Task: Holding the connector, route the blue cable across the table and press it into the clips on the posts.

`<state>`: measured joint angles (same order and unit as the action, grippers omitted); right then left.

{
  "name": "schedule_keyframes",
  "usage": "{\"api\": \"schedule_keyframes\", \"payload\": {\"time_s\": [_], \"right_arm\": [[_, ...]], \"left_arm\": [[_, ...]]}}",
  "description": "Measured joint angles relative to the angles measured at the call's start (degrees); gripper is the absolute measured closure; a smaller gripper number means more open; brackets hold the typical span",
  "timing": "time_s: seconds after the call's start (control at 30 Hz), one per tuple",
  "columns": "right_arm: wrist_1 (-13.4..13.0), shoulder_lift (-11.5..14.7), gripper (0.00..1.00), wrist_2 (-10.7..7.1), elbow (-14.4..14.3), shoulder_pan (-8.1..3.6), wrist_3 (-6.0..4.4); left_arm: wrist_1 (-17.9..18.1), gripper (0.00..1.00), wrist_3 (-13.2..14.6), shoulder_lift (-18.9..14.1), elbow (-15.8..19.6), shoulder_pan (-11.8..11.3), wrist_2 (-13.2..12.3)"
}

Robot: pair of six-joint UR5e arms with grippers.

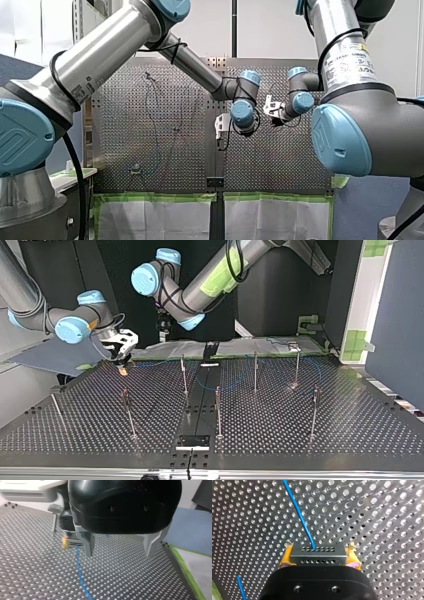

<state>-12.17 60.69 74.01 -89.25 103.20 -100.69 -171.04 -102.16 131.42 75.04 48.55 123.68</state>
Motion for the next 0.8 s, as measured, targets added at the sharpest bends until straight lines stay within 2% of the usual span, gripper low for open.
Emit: {"api": "schedule_keyframes", "payload": {"time_s": [0.3,0.6,0.8], "right_arm": [[0.0,0.1,1.0,0.06,0.0,0.24,-0.13],[0.0,0.0,1.0,0.09,0.0,0.33,-0.36],[0.0,0.0,1.0,0.09,0.0,0.35,-0.39]], "left_arm": [[-3.8,0.0,-0.4,4.6,-4.6,1.2,3.7],[-1.2,0.0,-0.9,8.4,-8.4,1.5,7.1],[1.4,0.0,-1.0,9.4,-11.1,1.5,9.7]]}}
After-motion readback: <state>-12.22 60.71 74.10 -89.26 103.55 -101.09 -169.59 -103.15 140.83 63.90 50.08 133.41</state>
